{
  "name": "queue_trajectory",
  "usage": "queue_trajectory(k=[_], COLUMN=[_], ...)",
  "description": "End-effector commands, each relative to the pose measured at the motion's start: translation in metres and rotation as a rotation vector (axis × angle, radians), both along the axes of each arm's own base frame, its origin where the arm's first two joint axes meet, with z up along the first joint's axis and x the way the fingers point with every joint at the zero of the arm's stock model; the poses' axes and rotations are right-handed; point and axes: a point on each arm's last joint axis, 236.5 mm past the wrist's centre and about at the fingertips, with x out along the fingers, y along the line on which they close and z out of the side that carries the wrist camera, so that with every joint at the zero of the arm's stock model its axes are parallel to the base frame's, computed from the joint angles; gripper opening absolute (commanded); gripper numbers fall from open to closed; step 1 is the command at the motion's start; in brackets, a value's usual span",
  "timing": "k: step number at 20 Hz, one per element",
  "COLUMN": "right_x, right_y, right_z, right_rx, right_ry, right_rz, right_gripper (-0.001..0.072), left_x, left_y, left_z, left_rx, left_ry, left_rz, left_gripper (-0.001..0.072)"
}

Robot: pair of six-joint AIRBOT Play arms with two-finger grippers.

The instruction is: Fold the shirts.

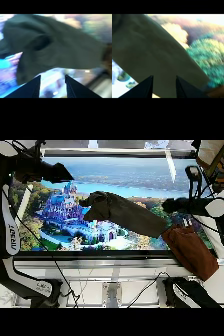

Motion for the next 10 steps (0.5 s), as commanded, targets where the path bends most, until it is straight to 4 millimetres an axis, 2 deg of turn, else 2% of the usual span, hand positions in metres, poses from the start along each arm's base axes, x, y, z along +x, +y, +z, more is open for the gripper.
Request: queue_trajectory(k=[1,5,10], right_x=[-0.029,-0.054,-0.09], right_y=[-0.03,-0.045,-0.032], right_z=[-0.067,-0.127,-0.169], right_rx=[0.055,0.153,0.207], right_ry=[0.214,0.357,0.474], right_rz=[-0.111,-0.213,-0.212], right_gripper=[0.0338,0.0338,0.0337], left_x=[-0.003,-0.003,-0.007], left_y=[0.044,0.02,-0.022], left_z=[-0.041,-0.06,-0.093], left_rx=[0.198,0.138,0.147], left_ry=[0.106,0.166,0.222], left_rz=[0.081,0.031,-0.058], left_gripper=[0.0371,0.0371,0.0371])
